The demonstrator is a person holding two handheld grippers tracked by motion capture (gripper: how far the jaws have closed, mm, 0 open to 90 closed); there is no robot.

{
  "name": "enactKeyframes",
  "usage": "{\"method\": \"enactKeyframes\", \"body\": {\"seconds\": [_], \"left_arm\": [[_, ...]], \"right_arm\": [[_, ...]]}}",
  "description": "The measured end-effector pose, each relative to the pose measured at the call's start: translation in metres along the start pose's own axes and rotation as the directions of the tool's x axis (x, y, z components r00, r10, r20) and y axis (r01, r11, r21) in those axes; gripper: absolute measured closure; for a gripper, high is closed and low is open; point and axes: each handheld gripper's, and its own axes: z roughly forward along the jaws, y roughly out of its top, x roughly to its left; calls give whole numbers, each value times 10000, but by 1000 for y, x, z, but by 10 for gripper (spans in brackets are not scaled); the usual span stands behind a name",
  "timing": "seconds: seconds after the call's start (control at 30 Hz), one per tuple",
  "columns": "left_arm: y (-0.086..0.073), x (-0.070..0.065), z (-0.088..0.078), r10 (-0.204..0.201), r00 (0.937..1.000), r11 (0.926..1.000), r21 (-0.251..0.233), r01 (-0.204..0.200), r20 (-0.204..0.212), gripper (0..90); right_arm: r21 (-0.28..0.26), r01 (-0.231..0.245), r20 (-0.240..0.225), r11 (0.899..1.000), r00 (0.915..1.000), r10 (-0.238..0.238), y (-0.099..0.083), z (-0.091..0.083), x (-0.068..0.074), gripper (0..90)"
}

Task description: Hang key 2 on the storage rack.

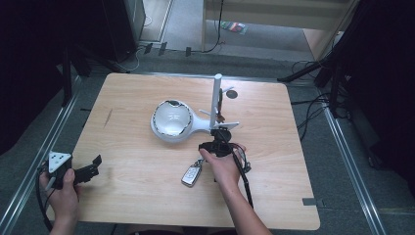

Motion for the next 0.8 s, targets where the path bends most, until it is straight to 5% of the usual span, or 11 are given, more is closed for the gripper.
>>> {"method": "enactKeyframes", "body": {"seconds": [0.5, 0.57, 0.8], "left_arm": [[0, 0, 0, -7, 10000, 10000, 12, 7, 2, 0], [0, 0, 0, -14, 10000, 10000, 15, 14, 7, 0], [0, 0, 0, -10, 10000, 10000, 11, 10, 24, 0]], "right_arm": [[-81, -347, 424, 9994, 9985, 350, -1, 11, 8, 436], [-281, 40, 787, 9996, 9969, -18, -2, 14, 10, 444], [-367, 50, 1121, 9993, 9937, -9, -3, 18, 11, 466]]}}
